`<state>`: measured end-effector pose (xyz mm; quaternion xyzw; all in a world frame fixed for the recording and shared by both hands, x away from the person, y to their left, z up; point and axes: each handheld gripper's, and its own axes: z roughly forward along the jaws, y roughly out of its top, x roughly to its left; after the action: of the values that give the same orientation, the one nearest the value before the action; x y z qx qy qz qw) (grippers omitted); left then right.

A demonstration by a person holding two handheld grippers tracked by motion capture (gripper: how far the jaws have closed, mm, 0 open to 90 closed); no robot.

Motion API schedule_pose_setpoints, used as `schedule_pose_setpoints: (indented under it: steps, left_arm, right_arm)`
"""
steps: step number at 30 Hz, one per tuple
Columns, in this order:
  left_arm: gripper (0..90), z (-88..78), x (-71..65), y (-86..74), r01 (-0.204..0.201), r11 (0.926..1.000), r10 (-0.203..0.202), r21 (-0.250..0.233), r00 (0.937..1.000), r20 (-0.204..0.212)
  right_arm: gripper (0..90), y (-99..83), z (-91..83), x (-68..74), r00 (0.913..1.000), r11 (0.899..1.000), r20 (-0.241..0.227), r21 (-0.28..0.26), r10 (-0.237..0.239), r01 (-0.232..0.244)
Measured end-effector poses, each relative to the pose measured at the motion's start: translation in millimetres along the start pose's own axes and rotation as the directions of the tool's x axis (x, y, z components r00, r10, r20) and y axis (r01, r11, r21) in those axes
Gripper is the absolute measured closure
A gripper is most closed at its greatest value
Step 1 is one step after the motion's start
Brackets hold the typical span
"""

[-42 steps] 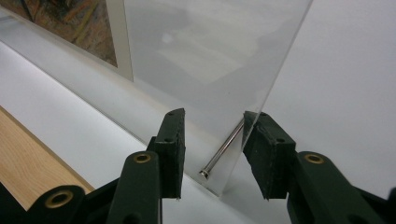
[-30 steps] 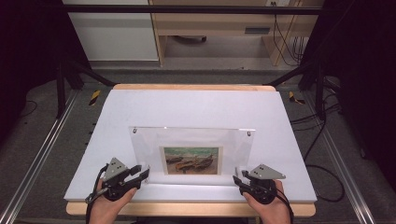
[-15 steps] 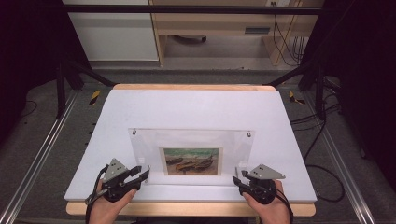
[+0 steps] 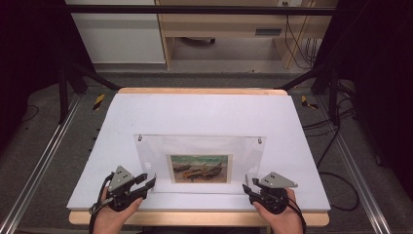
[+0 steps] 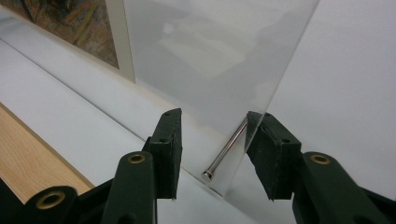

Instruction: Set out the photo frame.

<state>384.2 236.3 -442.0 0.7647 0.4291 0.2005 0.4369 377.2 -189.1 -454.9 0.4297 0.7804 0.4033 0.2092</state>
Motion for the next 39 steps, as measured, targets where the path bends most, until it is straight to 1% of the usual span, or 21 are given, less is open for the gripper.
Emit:
schedule_pose_setpoints:
  steps: [1, 5, 6, 9, 10, 11, 12, 14, 15, 16, 17, 18, 22, 24, 25, 28, 31, 32, 35, 39]
  left_arm:
    - [59.9, 0.1, 0.0, 0.0, -0.001, 1.0, 0.001, -0.001, 1.0, 0.0]
    - [59.9, 0.3, 0.3, 0.0, -0.004, 1.0, 0.004, -0.001, 1.0, 0.001]
    - [59.9, 0.3, 0.3, 0.0, -0.004, 1.0, 0.004, -0.001, 1.0, 0.001]
    - [59.3, 0.6, -0.2, -0.2, -0.004, 1.0, 0.004, -0.002, 1.0, 0.002]
    - [58.5, 0.6, -0.7, 0.2, -0.014, 0.9999, 0.014, -0.002, 0.9999, -0.001]
    - [56.1, 0.6, -2.0, 0.8, -0.033, 0.9995, 0.033, -0.004, 0.9994, -0.01]
    - [52.4, 0.6, -3.4, 1.3, -0.049, 0.9988, 0.048, -0.002, 0.9986, -0.023]
    - [43.5, 1.1, -6.5, 1.7, -0.087, 0.9962, 0.088, 0.005, 0.9949, -0.051]
    - [38.1, 1.7, -6.7, 1.6, -0.086, 0.9963, 0.086, 0.004, 0.995, -0.05]
    - [33.0, 2.0, -6.6, 1.6, -0.079, 0.9969, 0.079, 0.0, 0.9959, -0.044]
    - [28.9, 2.2, -6.7, 1.7, -0.063, 0.9979, 0.063, -0.012, 0.9974, -0.035]
    - [26.5, 1.7, -6.1, 2.2, -0.064, 0.9977, 0.064, -0.021, 0.9975, -0.031]
    - [19.4, -0.3, -3.1, 3.9, -0.053, 0.9973, 0.052, -0.05, 0.9985, -0.013]
    - [17.7, -1.9, -1.2, 4.3, -0.047, 0.9969, 0.047, -0.062, 0.9989, -0.009]
    - [16.3, -2.8, 0.1, 4.3, -0.052, 0.9965, 0.052, -0.066, 0.9986, -0.005]
    - [13.1, -6.7, 5.3, 4.4, -0.049, 0.9953, 0.051, -0.083, 0.9986, 0.013]
    - [10.9, -9.7, 10.2, 4.1, -0.041, 0.9949, 0.043, -0.092, 0.9989, 0.019]
    - [10.6, -10.1, 11.0, 3.9, -0.034, 0.9947, 0.036, -0.097, 0.9992, 0.019]
    - [9.1, -12.5, 14.8, 3.4, -0.033, 0.9945, 0.035, -0.099, 0.9993, 0.016]
    - [9.1, -17.3, 20.8, 2.8, -0.051, 0.9936, 0.051, -0.101, 0.9987, -0.001]
  right_arm:
    - [55.8, 0.0, 0.0, -0.4, 1.0, 1.0, 0.001, -0.002, -0.005, 0.005]
    - [55.6, 0.4, -1.3, -0.9, 1.0, 1.0, -0.003, -0.006, 0.007, -0.007]
    - [55.3, 0.5, -1.5, -1.5, 1.0, 1.0, -0.003, -0.009, -0.001, 0.001]
    - [52.1, 0.9, -2.4, -1.0, 1.0, 1.0, -0.002, -0.012, 0.005, -0.005]
    - [49.4, 1.1, -2.6, -1.1, 1.0, 1.0, 0.003, -0.019, 0.006, -0.006]
    - [45.4, 1.6, -3.1, -1.1, 1.0, 1.0, 0.006, -0.025, 0.007, -0.007]
    - [41.1, 2.1, -3.7, -1.1, 0.9999, 1.0, 0.009, -0.028, 0.005, -0.005]
    - [32.6, 3.9, -5.0, -0.7, 0.9998, 0.999, 0.017, -0.04, 0.005, -0.005]
    - [29.9, 5.3, -5.9, -0.2, 0.9997, 0.999, 0.023, -0.049, 0.002, -0.001]
    - [27.3, 5.9, -6.3, -0.3, 0.9995, 0.998, 0.031, -0.058, -0.012, 0.014]
    - [24.6, 6.5, -6.6, 0.3, 0.9994, 0.998, 0.033, -0.063, -0.014, 0.016]
    - [22.3, 7.1, -6.7, 0.1, 0.9986, 0.997, 0.043, -0.067, -0.03, 0.033]
    - [17.1, 7.9, -9.9, 0.6, 0.9969, 0.996, 0.073, -0.083, -0.03, 0.036]
    - [15.4, 7.8, -12.7, -1.8, 0.9961, 0.994, 0.083, -0.099, -0.031, 0.039]
    - [14.6, 7.6, -13.8, -2.9, 0.996, 0.994, 0.087, -0.106, -0.023, 0.032]
    - [12.2, 6.6, -18.0, -7.2, 0.9959, 0.993, 0.09, -0.116, -0.011, 0.021]
    - [10.0, 4.8, -21.8, -11.3, 0.9954, 0.992, 0.095, -0.124, -0.006, 0.018]
    - [9.4, 3.9, -23.3, -13.1, 0.9954, 0.992, 0.096, -0.122, -0.004, 0.016]
    - [9.1, 1.7, -27.1, -17.9, 0.9948, 0.992, 0.102, -0.128, 0.003, 0.01]
    - [10.0, -1.8, -33.5, -24.8, 0.9927, 0.991, 0.119, -0.132, 0.02, -0.004]
